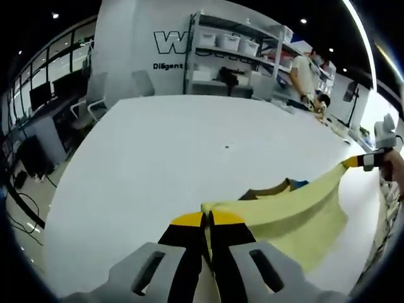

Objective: Fold the garment on the visible template until the final outline fits inside the template.

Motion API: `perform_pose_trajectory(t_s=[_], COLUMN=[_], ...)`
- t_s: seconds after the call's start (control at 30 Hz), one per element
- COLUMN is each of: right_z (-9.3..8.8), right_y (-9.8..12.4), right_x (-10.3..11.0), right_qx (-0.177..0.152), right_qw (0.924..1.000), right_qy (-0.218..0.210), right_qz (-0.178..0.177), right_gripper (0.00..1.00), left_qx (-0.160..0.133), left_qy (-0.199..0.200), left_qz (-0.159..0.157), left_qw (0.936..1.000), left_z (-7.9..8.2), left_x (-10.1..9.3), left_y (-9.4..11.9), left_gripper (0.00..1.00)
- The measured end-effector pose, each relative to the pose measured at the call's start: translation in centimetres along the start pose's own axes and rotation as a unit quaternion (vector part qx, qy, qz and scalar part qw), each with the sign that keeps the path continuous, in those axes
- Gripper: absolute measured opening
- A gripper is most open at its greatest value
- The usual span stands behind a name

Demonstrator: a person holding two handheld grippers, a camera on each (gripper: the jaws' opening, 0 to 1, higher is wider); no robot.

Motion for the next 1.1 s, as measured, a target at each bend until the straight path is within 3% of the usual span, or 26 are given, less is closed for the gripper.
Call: perform_pose_trajectory(t_s=[0.2, 0.53, 0.73, 0.83, 0.9, 0.93, 1.0, 1.03, 1.1], right_z=[-1.4, -2.7, -3.6, -4.2, -4.4, -4.3, -3.5, -3.4, -3.4], right_y=[-2.3, -5.2, -6.4, -6.9, -7.0, -7.1, -6.9, -6.8, -6.4], right_x=[-0.9, -2.0, -2.4, -2.4, -2.5, -2.5, -2.7, -2.5, -2.1], right_qx=[0.025, 0.03, 0.039, 0.049, 0.051, 0.049, 0.01, 0.004, 0.001], right_qw=[0.9996, 0.9994, 0.9992, 0.997, 0.997, 0.9946, 0.9952, 0.994, 0.9933], right_qy=[-0.009, -0.018, 0.005, 0.052, 0.054, 0.084, 0.095, 0.104, 0.107], right_qz=[-0.012, -0.002, 0.005, 0.03, 0.023, 0.035, 0.023, 0.034, 0.043], right_gripper=[0.0, 0.0, 0.0, 0.0, 0.0, 0.0, 0.06, 0.13, 0.23], left_qx=[0.02, 0.045, 0.059, 0.064, 0.063, 0.061, 0.044, 0.035, 0.025], left_qy=[-0.009, -0.008, -0.004, 0.0, -0.003, -0.006, -0.033, -0.047, -0.078], left_qz=[0.016, 0.028, 0.038, 0.044, 0.043, 0.043, 0.024, 0.011, -0.006], left_qw=[0.9996, 0.9985, 0.9975, 0.997, 0.9971, 0.9972, 0.9982, 0.9982, 0.9967], left_z=[-1.8, -3.5, -4.4, -4.8, -4.8, -4.7, -4.0, -3.7, -3.3], left_x=[0.1, 1.0, 1.3, 1.3, 1.3, 1.3, 1.2, 1.0, 0.9], left_y=[-2.3, -4.0, -4.5, -4.8, -4.8, -4.8, -4.5, -4.5, -4.2], left_gripper=[0.04, 0.04, 0.04, 0.04, 0.05, 0.05, 0.1, 0.16, 0.36])
Point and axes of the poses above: the point that each gripper's makers call its tool centre point, and the gripper's own axes: y roughly backward along the fingers, x roughly to its left, z roughly out of its top, the point moved 5 cm from there along y, roughly backward along the fingers, and after that the axes turned 12 degrees about -x, right-handed, at the moved point
